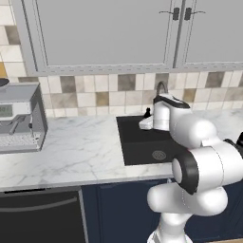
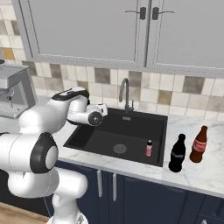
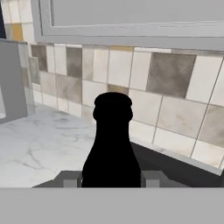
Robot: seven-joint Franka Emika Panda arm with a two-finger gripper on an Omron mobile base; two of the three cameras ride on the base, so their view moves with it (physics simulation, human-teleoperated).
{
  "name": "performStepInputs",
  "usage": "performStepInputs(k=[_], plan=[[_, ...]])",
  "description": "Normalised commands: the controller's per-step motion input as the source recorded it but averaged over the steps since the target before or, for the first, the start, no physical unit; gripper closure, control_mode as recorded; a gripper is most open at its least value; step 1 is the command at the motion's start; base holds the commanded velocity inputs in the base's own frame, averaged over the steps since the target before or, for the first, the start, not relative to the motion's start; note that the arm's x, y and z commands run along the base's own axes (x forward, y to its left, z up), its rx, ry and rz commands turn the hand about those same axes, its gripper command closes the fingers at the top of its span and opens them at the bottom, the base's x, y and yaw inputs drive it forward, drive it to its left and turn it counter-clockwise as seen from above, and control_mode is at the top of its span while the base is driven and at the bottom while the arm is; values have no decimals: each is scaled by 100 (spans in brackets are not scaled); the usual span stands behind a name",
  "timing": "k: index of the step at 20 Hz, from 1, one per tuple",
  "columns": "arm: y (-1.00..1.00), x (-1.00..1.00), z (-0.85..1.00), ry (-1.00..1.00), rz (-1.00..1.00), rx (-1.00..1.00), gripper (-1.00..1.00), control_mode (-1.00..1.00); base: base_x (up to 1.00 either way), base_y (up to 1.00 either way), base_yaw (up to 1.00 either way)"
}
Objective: Place the large bottle from the dining counter next to the other large bottle outside the sink, and place the small bottle from the dining counter next to the other small bottle inside the sink.
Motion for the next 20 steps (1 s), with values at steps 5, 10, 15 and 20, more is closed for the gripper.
performStepInputs(k=[5,10,15,20], plan=[[-12,-2,-22,0,6,-1,100,-100,0,0,0],[-17,0,-2,0,4,-3,100,-100,0,0,0],[-23,0,-2,0,5,-3,100,-100,0,0,0],[-8,0,-22,0,6,-4,100,-100,0,0,0]])
